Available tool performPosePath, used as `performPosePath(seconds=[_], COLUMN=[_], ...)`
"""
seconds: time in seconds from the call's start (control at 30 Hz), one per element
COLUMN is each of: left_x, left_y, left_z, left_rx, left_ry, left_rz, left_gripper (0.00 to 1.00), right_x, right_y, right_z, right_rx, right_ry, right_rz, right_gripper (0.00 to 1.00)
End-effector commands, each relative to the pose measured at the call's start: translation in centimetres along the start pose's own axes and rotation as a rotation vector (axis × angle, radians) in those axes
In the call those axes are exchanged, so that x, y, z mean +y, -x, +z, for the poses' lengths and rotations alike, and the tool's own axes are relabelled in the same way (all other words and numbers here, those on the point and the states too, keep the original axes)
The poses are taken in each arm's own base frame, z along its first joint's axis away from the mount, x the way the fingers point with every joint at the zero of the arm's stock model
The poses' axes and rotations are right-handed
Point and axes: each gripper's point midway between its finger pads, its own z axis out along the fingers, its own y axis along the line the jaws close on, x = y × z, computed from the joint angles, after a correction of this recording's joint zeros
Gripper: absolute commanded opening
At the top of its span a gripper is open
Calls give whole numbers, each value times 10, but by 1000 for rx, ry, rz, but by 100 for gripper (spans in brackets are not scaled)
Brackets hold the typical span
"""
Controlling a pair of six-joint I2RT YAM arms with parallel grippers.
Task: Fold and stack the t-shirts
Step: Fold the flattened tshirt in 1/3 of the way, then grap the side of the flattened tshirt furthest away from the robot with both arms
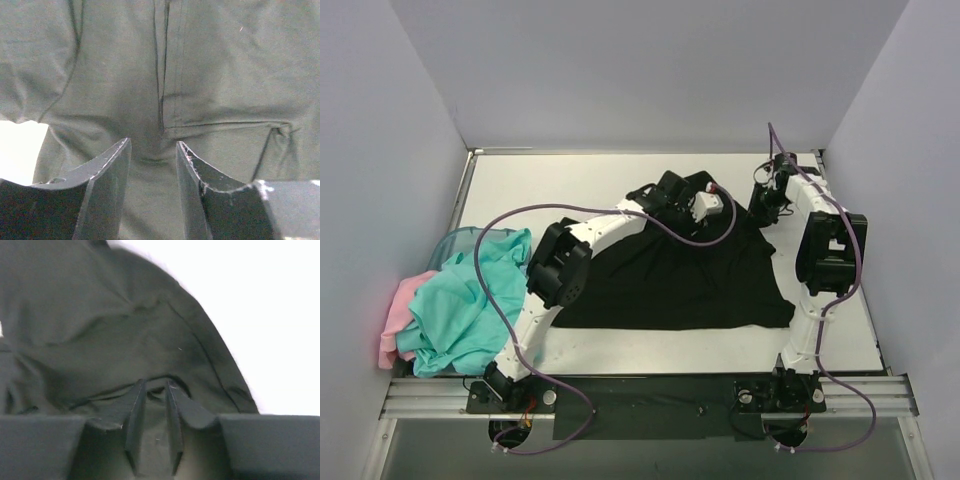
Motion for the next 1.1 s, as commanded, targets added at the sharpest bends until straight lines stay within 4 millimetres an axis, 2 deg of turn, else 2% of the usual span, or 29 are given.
performPosePath(seconds=[0.0,0.03,0.1,0.13,0.17,0.2,0.23,0.3,0.33,0.37,0.4,0.43,0.57,0.6,0.63,0.67,0.7,0.77,0.93,1.07], left_x=[13,16,35,52,61,80,88,127,137,155,159,174,199,202,207,206,208,204,196,192], left_y=[76,82,80,75,69,57,49,14,2,-18,-32,-50,-106,-118,-129,-138,-146,-157,-173,-167], left_z=[-70,-79,-102,-114,-126,-137,-148,-176,-185,-200,-206,-222,-256,-260,-265,-266,-269,-269,-258,-255], left_rx=[-202,-220,-243,-248,-243,-235,-226,-202,-198,-184,-163,-153,-45,-6,29,68,90,120,154,134], left_ry=[-39,-42,-28,-2,15,49,69,140,154,184,189,222,300,311,336,331,336,309,244,185], left_rz=[-66,-102,-159,-182,-190,-212,-212,-269,-292,-320,-325,-349,-335,-311,-312,-299,-298,-301,-273,-178], left_gripper=[53,58,61,61,62,62,62,62,62,62,62,62,62,63,63,63,63,63,63,63], right_x=[28,32,40,42,47,50,55,64,70,73,78,84,103,112,120,126,141,154,154,154], right_y=[52,67,93,101,117,123,136,154,160,170,176,185,206,209,206,209,201,192,169,167], right_z=[-45,-46,-43,-42,-37,-34,-27,-16,-12,-2,0,6,26,28,38,37,48,59,88,95], right_rx=[-149,-179,-212,-222,-237,-240,-251,-272,-280,-292,-302,-323,-393,-403,-388,-392,-368,-353,-294,-292], right_ry=[136,149,174,180,196,207,222,243,252,265,281,311,378,392,396,412,419,406,349,341], right_rz=[14,22,87,101,138,152,181,210,216,238,251,283,356,365,397,411,420,422,454,450], right_gripper=[32,37,47,52,57,64,69,70,70,71,72,72,72,72,72,71,70,70,68,62])
